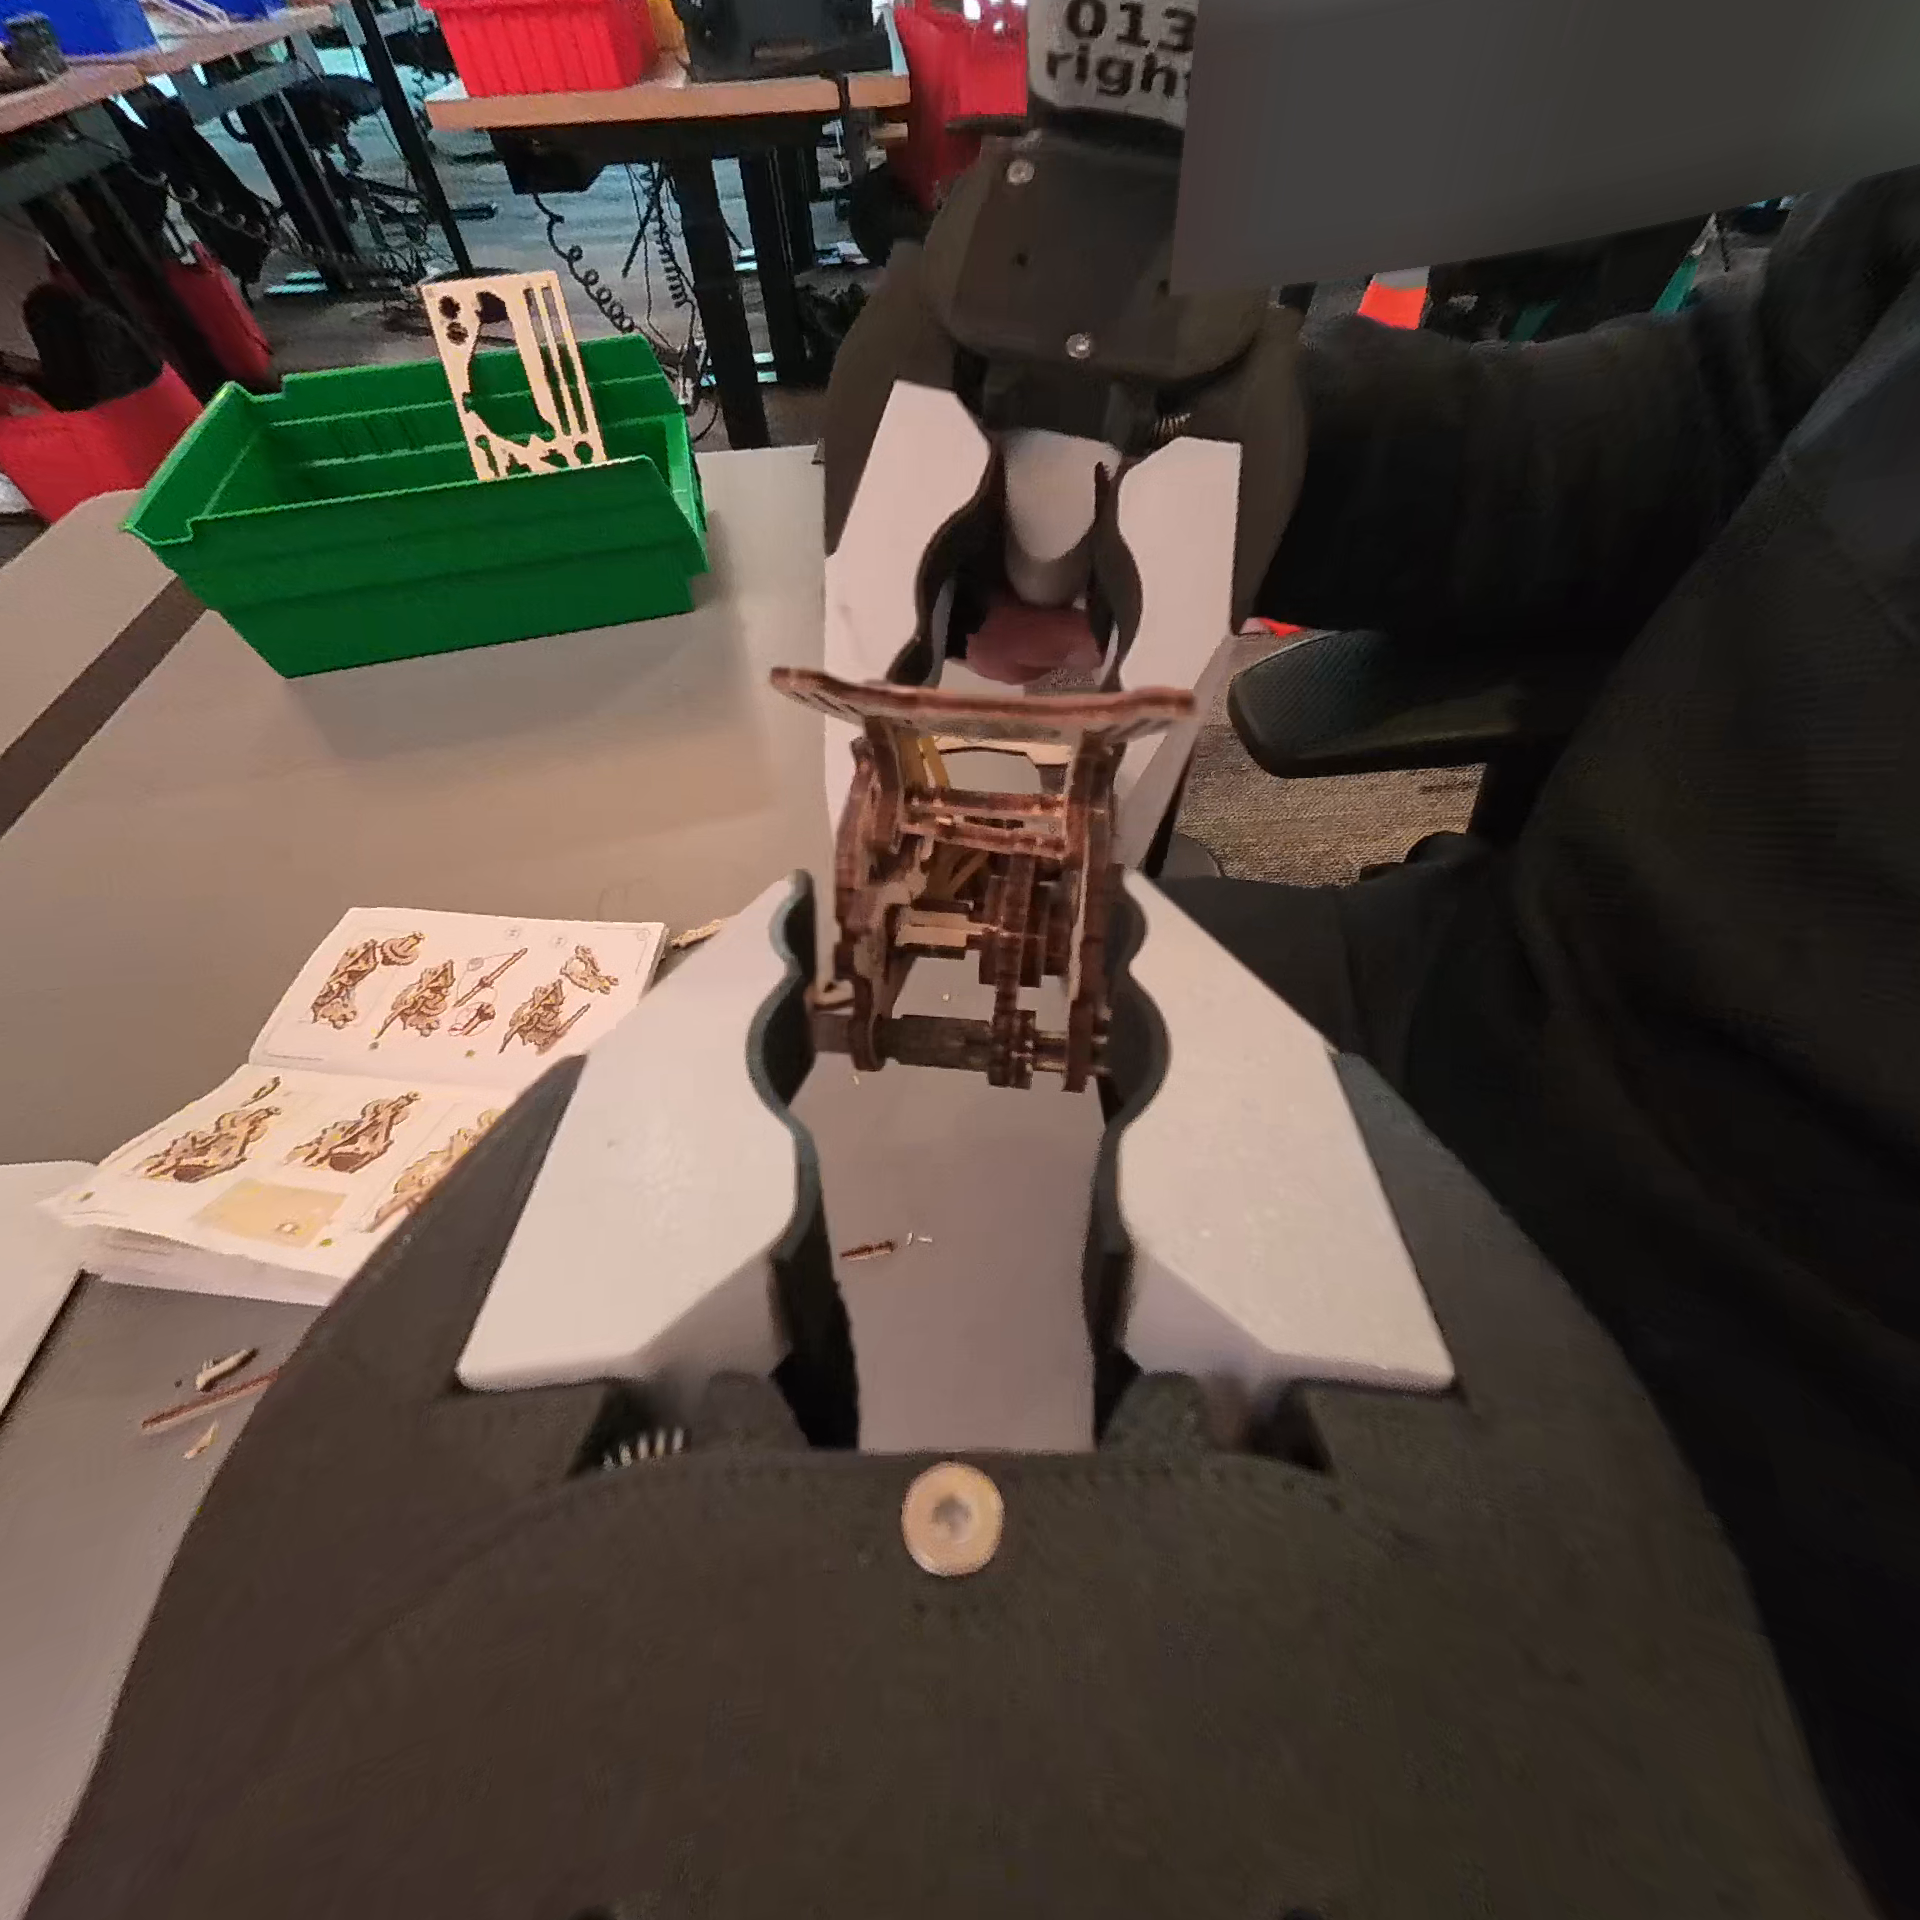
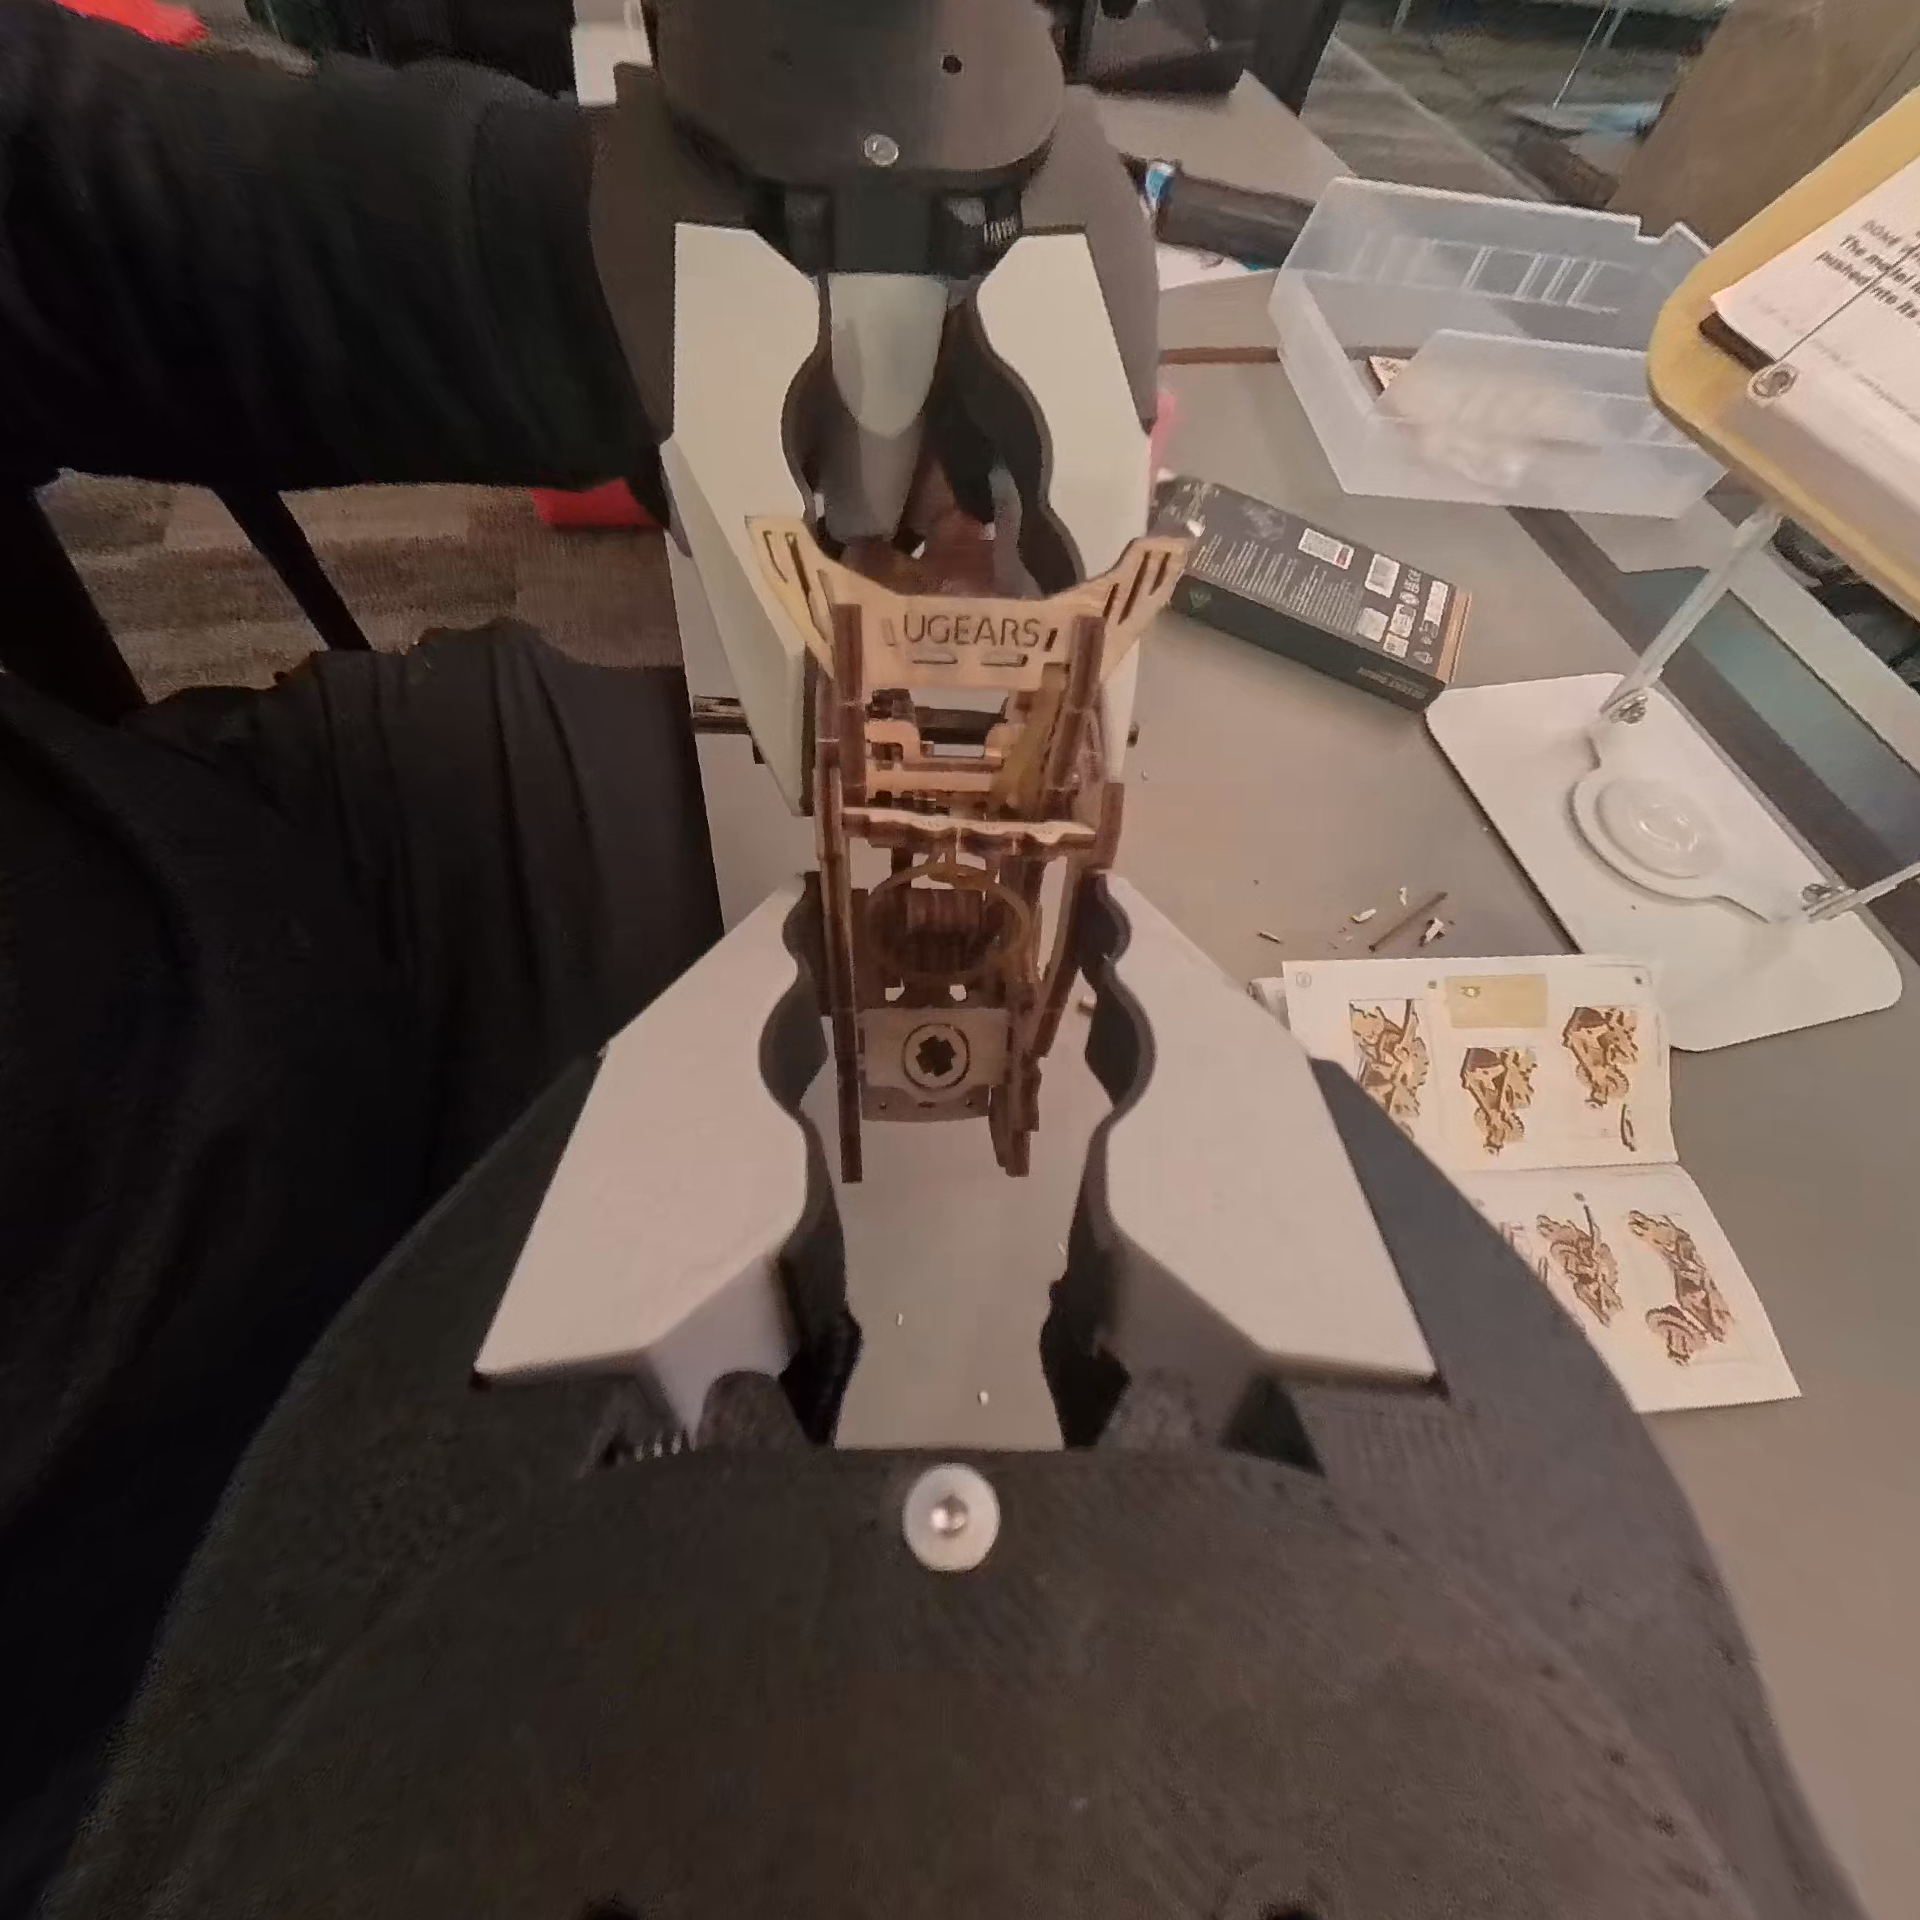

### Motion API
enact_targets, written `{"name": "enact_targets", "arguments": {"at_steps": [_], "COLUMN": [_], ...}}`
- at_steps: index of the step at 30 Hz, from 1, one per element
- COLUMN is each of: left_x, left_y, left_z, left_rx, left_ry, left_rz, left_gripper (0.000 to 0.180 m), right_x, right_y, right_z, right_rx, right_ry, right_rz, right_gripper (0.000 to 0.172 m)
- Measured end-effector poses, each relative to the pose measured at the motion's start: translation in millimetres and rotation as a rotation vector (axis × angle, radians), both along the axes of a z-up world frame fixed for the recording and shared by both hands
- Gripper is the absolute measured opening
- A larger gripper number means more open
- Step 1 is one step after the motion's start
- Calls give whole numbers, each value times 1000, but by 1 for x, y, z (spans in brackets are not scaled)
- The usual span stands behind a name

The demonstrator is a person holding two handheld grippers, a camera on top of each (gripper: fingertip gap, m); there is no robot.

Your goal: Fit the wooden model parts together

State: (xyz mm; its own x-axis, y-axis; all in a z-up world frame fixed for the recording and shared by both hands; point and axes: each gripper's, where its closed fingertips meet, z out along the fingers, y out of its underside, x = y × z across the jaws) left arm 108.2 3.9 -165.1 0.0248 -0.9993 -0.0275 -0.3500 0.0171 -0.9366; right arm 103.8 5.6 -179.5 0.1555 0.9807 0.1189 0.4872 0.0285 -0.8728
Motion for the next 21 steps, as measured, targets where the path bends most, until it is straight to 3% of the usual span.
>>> {"name": "enact_targets", "arguments": {"at_steps": [4,7,21], "left_x": [3,5,6], "left_y": [-2,-7,-11], "left_z": [-4,-6,-8], "left_rx": [25,40,43], "left_ry": [27,46,25], "left_rz": [-13,-31,-33], "left_gripper": [65,50,47], "right_x": [-1,-2,0], "right_y": [-5,-5,-10], "right_z": [-4,-5,-7], "right_rx": [15,-7,11], "right_ry": [-62,-67,-100], "right_rz": [10,4,34], "right_gripper": [46,46,45]}}
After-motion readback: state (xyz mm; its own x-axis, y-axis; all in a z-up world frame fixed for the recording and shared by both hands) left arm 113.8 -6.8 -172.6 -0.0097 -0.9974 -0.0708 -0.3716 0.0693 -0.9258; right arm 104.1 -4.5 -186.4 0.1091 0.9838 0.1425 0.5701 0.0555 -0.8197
